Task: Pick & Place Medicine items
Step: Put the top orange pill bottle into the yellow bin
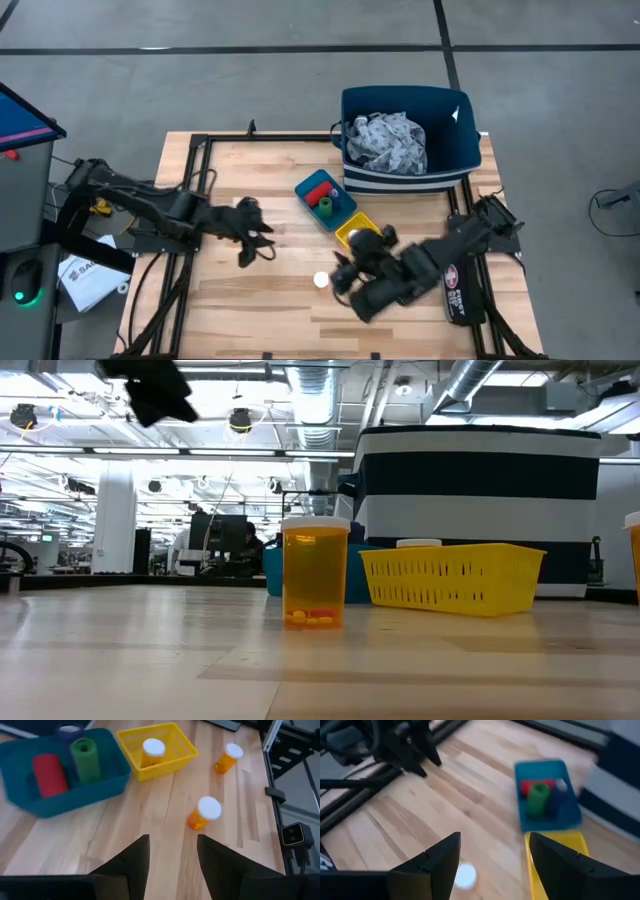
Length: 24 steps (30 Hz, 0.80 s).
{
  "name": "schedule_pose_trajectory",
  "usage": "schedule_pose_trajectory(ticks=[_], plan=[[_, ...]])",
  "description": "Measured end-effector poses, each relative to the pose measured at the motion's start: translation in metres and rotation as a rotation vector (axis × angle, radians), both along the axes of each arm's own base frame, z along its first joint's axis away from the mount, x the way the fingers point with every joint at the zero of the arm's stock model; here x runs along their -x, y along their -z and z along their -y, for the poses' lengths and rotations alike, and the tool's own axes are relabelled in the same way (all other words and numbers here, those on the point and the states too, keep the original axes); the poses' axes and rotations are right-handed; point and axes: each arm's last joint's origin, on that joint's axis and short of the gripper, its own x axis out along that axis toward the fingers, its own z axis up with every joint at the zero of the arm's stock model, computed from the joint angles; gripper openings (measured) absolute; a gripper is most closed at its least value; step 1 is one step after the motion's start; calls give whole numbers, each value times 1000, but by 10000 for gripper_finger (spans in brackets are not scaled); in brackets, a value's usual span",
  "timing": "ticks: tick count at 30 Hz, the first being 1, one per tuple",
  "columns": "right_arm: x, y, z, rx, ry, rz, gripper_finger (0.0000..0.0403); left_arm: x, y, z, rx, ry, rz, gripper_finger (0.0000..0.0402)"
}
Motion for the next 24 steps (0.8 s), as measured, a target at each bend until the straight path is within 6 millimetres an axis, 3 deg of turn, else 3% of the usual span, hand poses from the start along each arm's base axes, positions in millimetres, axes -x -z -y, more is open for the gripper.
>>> schedule_pose_trajectory(ticks=[6, 9, 13, 19, 24], plan=[[-55, -23, 24, -67, -248, 192, 230, 27, -3, 7, -21, -22, 48, 157], [-70, -37, 33, -100, -380, 294, 228, 35, -5, 8, -48, -31, 78, 156], [-65, -38, 48, -141, -447, 164, 228, 43, -7, 8, -64, -58, 110, 156], [-55, 0, 73, -361, -598, -262, 228, 48, 0, 10, -8, -131, 118, 157], [-37, 14, 53, -382, -800, -460, 228, 53, 15, 22, 53, -117, 83, 157]])
